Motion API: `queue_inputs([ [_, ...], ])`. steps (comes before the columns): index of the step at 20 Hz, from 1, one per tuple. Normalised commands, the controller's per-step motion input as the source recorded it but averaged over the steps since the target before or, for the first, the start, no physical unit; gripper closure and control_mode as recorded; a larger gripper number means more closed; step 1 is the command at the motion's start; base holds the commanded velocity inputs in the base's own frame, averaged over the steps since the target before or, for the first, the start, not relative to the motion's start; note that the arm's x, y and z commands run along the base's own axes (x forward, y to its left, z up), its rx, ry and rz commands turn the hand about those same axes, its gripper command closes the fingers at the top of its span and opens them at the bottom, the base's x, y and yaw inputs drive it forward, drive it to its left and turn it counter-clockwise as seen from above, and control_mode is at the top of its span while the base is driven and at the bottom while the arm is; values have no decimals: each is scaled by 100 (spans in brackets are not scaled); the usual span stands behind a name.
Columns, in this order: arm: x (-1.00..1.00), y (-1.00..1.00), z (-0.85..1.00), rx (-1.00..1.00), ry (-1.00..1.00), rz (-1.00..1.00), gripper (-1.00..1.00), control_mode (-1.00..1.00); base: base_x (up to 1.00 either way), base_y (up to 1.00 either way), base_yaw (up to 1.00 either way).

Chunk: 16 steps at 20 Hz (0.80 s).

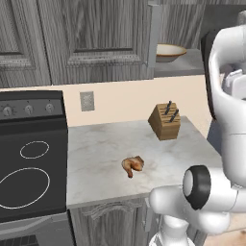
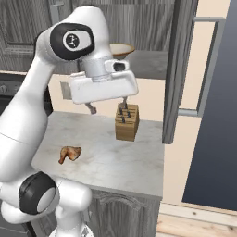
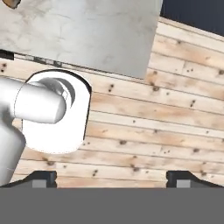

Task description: Retrieve the bowl from the cabinet, then place the raw meat into the bowl to avoid contamination.

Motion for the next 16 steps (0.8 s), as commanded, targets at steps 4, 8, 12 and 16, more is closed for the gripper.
queue_inputs([
  [4, -16, 63, 0, 20, -50, -11, -100, -100, 0, 0, 0],
  [8, 1, 68, 0, 8, -49, -12, -100, -100, 0, 0, 0],
  [12, 5, 77, 19, -2, -48, -12, -100, -100, 0, 0, 0],
  [16, 5, 69, 48, -5, -44, -7, -100, -100, 0, 0, 0],
])
